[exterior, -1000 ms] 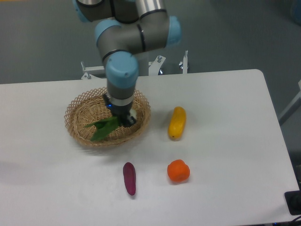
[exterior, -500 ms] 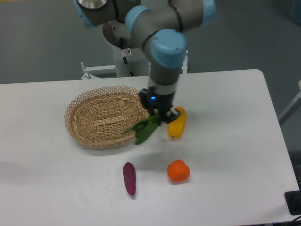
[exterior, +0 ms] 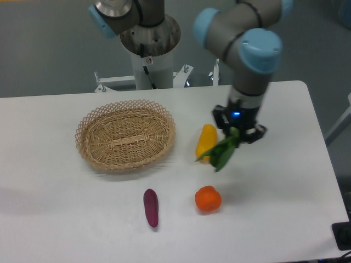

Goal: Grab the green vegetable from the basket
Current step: 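Lift the bok choy out of the basket and carry it away, then hold the bok choy raised beside the table edge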

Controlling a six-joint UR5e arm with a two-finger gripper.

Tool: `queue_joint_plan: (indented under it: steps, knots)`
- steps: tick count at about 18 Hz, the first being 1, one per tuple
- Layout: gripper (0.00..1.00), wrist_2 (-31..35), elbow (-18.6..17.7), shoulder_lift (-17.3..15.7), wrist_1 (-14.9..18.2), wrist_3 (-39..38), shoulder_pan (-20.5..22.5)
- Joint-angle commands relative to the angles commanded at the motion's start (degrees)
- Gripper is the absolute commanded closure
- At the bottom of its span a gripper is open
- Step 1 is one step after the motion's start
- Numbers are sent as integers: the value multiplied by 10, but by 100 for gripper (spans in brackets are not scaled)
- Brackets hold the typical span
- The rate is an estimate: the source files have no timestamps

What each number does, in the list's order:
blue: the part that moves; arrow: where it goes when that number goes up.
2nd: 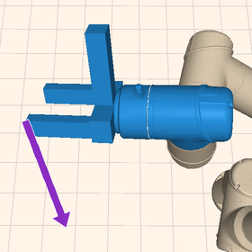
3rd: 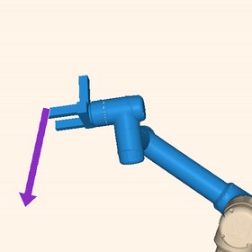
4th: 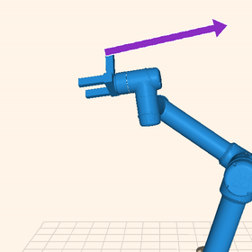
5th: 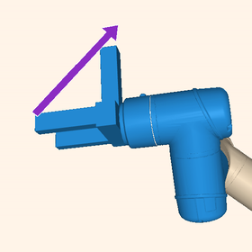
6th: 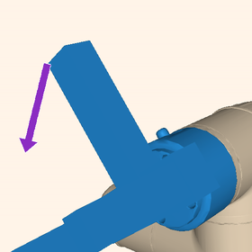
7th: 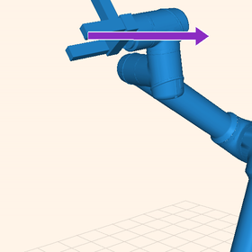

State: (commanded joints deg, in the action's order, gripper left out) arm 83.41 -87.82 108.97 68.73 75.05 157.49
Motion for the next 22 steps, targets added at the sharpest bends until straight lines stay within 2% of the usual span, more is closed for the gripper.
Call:
queue_joint_plan:
  steps: [3,6,8,13,22]
  knots:
    - [92,17,30,27,2,19,10]
    - [92,18,43,37,1,46,27]
    - [92,22,46,44,1,81,38]
    - [91,39,52,62,1,84,46]
    - [88,47,58,66,6,94,45]
